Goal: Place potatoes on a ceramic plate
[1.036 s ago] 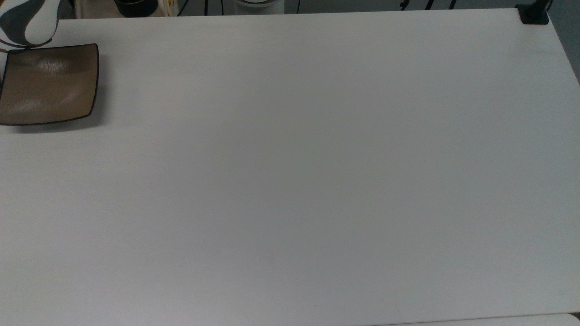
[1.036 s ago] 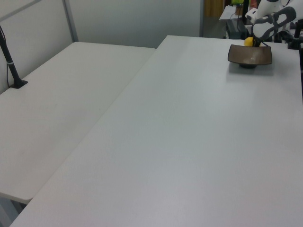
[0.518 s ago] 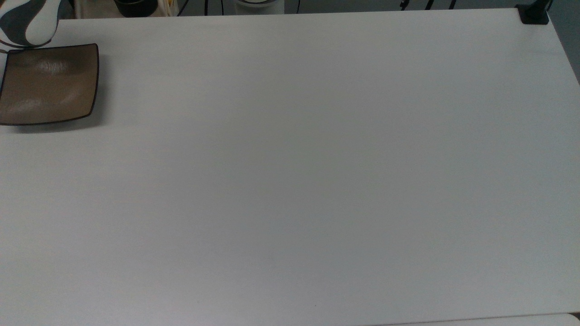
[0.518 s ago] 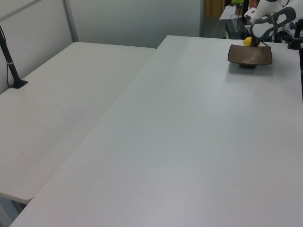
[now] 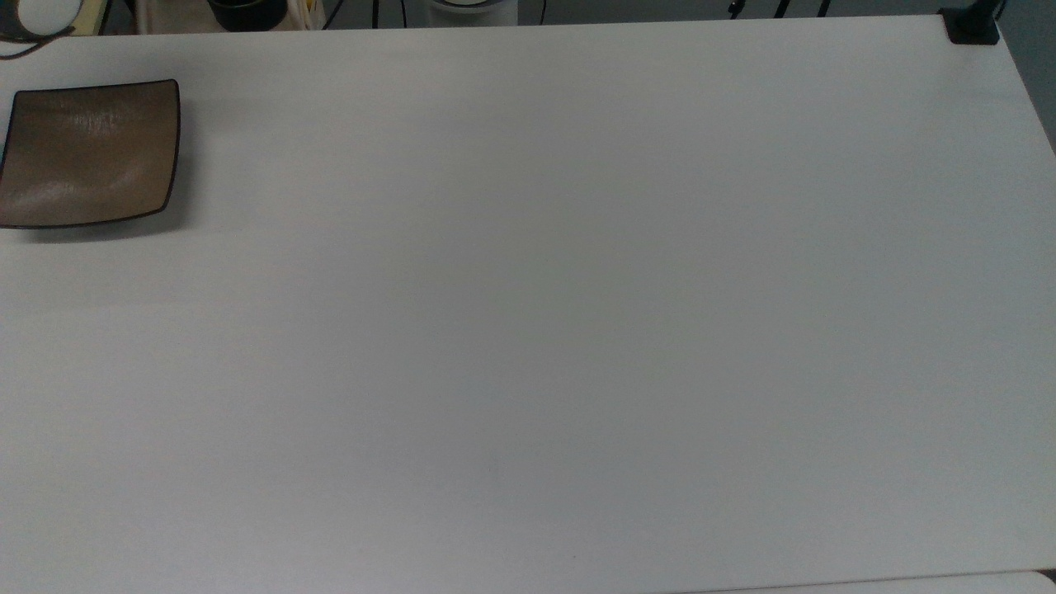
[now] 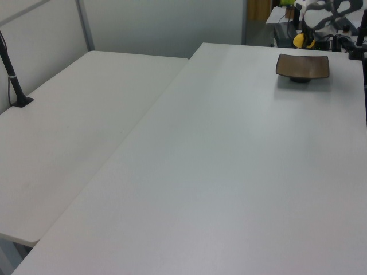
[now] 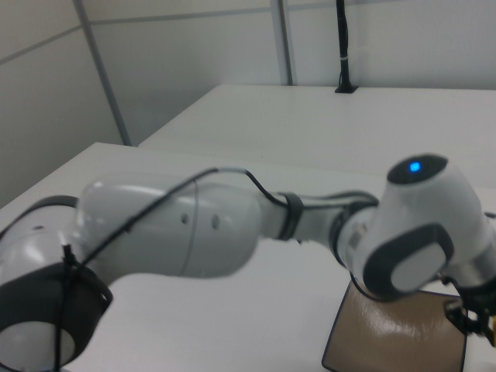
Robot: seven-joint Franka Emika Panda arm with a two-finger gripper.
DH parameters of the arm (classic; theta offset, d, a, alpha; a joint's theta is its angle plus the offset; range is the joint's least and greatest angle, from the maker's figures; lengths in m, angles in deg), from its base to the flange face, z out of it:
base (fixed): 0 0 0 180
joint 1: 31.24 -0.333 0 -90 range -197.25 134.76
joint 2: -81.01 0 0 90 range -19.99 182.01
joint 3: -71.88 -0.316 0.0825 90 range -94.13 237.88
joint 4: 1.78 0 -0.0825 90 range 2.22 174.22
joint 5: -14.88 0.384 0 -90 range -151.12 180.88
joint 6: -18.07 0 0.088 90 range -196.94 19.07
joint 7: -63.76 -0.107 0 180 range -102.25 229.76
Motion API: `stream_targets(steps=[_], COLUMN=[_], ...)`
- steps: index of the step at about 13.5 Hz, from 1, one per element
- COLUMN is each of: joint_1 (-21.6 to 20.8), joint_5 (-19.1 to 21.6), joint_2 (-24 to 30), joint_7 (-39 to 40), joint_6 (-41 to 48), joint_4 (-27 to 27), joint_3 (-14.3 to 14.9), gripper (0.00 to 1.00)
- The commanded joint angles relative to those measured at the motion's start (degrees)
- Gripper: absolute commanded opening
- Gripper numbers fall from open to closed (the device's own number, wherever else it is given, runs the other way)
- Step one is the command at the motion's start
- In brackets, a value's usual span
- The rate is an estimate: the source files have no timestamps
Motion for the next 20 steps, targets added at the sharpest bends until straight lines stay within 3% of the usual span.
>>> stream_targets(steps=[1, 3, 6, 7, 8, 11, 14, 20], joint_1=[0.8, 0.4, -0.3, -0.3, -0.3, -0.3, -0.8, -6.1], joint_5=[0.0, 0.0, -0.1, -0.3, -0.4, -0.7, -0.6, 0.5], joint_2=[8.3, 11.7, 12.4, 12.2, 12.1, 12.2, 12.6, 17.9], joint_7=[0.1, 0.1, -0.8, -1.3, -1.5, -1.8, -3.0, -19.8], joint_6=[11.2, 15.3, 18.1, 18.0, 17.9, 18.0, 18.5, 30.0], joint_4=[6.2, 9.3, 11.0, 11.1, 11.1, 10.8, 10.8, 10.7], joint_3=[-4.5, -5.3, -5.6, -5.6, -5.6, -5.6, -5.6, -6.5], gripper=[0.46, 0.47, 0.50, 0.78, 0.89, 0.99, 1.00, 1.00])
